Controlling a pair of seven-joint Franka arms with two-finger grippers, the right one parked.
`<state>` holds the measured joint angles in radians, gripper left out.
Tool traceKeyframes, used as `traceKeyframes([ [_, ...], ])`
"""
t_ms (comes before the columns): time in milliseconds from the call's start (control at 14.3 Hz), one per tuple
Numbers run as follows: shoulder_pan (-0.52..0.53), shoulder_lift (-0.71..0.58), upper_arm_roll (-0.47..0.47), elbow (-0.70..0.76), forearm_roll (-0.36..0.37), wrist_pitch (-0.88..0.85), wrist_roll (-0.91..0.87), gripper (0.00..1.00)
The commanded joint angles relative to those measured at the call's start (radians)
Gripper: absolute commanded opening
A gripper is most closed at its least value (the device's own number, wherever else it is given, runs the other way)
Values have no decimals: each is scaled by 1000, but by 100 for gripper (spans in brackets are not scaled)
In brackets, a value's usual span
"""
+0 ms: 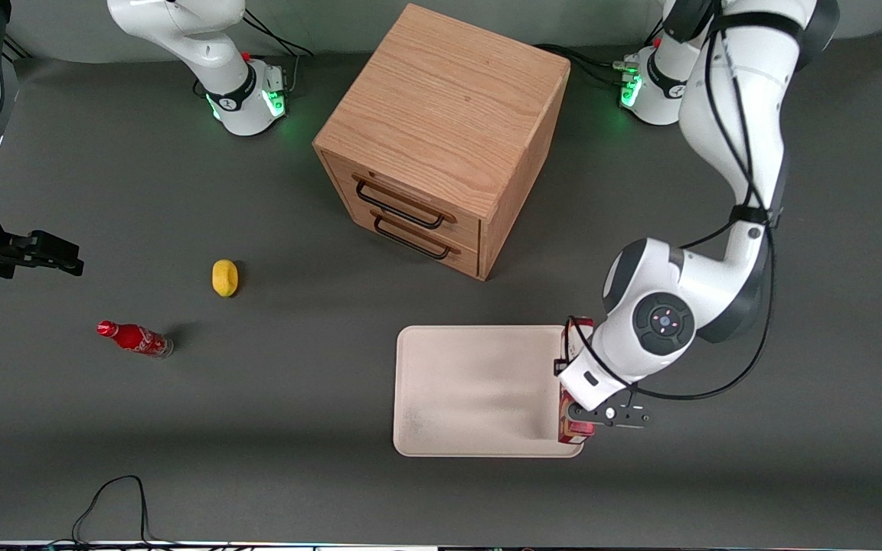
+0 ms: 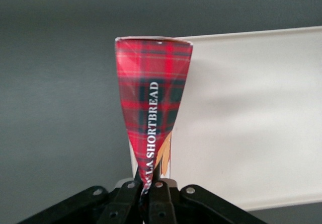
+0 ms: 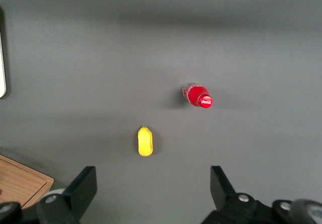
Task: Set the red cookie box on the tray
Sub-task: 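Carry the upright cookie box over the white tray, then lower the box onto the tray and open the left gripper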
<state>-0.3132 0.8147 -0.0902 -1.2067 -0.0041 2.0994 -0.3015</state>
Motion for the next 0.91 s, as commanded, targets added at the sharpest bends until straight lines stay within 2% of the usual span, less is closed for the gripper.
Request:
traceKeyframes([
  [0, -24, 40, 20, 26, -42, 34, -36, 0],
  [210, -32, 41, 20, 6, -47, 41, -70, 0],
  [280, -32, 41, 21, 6, -45, 42, -77, 8],
  [350, -35, 38, 20, -7, -43, 42, -74, 99],
  [701, -44, -9, 21, -13, -33, 59, -67, 100],
  [841, -34, -93, 29, -72, -30, 48, -67, 100],
])
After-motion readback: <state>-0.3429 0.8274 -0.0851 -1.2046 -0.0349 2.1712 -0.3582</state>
